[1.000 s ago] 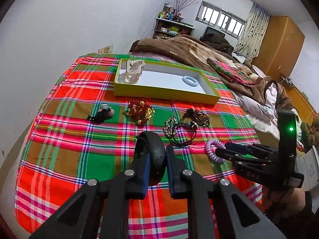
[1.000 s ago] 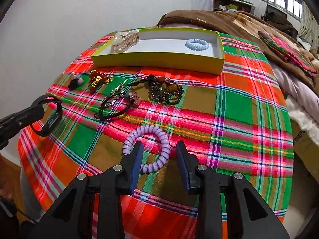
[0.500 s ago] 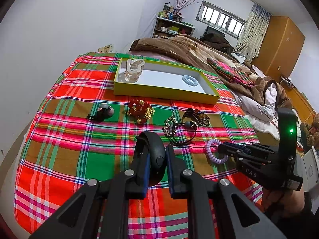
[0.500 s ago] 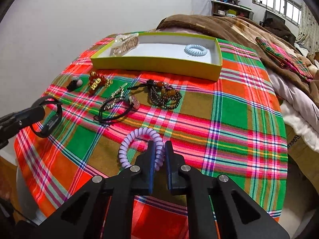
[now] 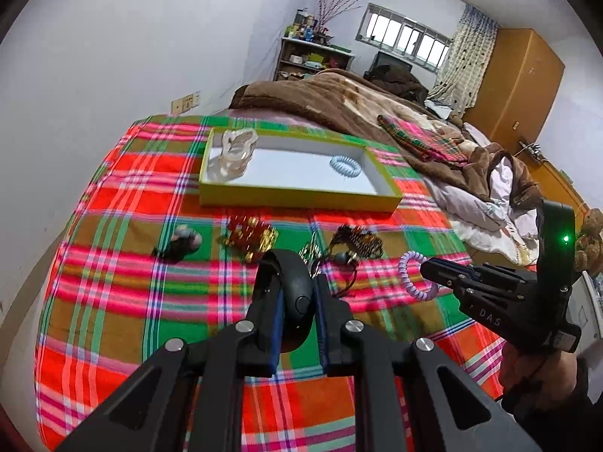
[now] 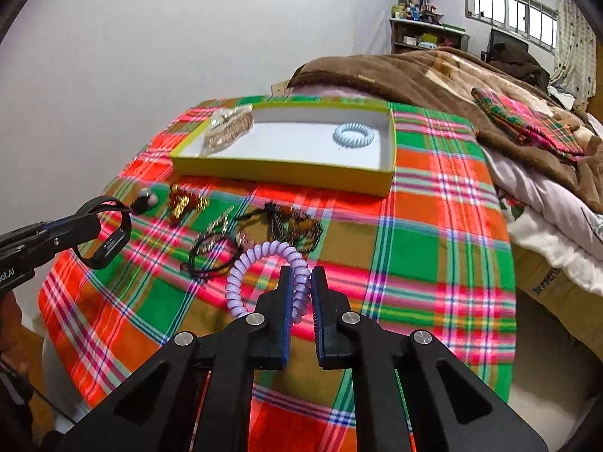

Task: Organize jewelry
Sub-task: 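Carry the watch band and lavender hair tie into the box and release both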

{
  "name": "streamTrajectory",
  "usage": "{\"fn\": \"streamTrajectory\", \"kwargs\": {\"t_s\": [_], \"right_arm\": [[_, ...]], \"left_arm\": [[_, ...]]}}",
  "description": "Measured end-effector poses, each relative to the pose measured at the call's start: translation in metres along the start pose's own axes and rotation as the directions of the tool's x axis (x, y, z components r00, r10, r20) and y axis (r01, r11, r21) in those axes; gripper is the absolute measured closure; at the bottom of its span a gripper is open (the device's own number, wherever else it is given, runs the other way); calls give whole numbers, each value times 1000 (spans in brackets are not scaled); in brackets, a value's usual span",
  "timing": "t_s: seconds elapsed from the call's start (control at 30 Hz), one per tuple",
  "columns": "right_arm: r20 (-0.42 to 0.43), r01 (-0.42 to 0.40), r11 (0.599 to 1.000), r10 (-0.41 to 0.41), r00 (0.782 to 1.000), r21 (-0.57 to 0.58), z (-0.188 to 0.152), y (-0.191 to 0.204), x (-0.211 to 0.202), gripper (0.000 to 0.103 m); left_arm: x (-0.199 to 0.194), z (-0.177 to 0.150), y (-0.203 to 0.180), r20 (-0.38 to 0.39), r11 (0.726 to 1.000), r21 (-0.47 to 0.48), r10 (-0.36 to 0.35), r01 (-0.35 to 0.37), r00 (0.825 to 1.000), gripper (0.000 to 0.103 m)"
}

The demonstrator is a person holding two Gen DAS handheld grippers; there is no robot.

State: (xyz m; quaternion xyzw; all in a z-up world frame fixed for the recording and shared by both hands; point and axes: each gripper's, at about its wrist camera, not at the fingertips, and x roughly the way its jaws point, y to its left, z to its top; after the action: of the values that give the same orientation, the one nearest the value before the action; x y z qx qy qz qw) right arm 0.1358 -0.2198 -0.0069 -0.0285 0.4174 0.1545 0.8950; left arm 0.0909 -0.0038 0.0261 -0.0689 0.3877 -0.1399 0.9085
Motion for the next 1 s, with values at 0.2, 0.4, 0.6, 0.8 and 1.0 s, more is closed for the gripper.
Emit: {"fn": "streamTrajectory", "kwargs": {"t_s": [0.2, 0.4, 0.6, 0.8, 1.0], "right_arm": [[28, 7, 1000, -7, 1000, 0, 16, -7, 0, 94], [48, 23, 1000, -23, 999, 3, 35, -17, 5, 93], [60, 36, 999, -36, 998, 6, 57, -27, 19, 94], [63, 45, 999, -46, 997, 11, 78, -33, 39, 93], [62, 57, 998, -58, 996, 18, 93, -40, 56, 93]], "left_arm": [[7, 20, -1, 9, 999, 31, -40, 40, 999, 87], [21, 43, 5, 1, 996, 27, -83, 83, 997, 87], [39, 69, 20, -5, 992, 18, -122, 122, 993, 87], [58, 92, 32, -6, 991, 22, -135, 135, 991, 87], [81, 107, 43, -20, 991, 23, -128, 128, 992, 87]]}}
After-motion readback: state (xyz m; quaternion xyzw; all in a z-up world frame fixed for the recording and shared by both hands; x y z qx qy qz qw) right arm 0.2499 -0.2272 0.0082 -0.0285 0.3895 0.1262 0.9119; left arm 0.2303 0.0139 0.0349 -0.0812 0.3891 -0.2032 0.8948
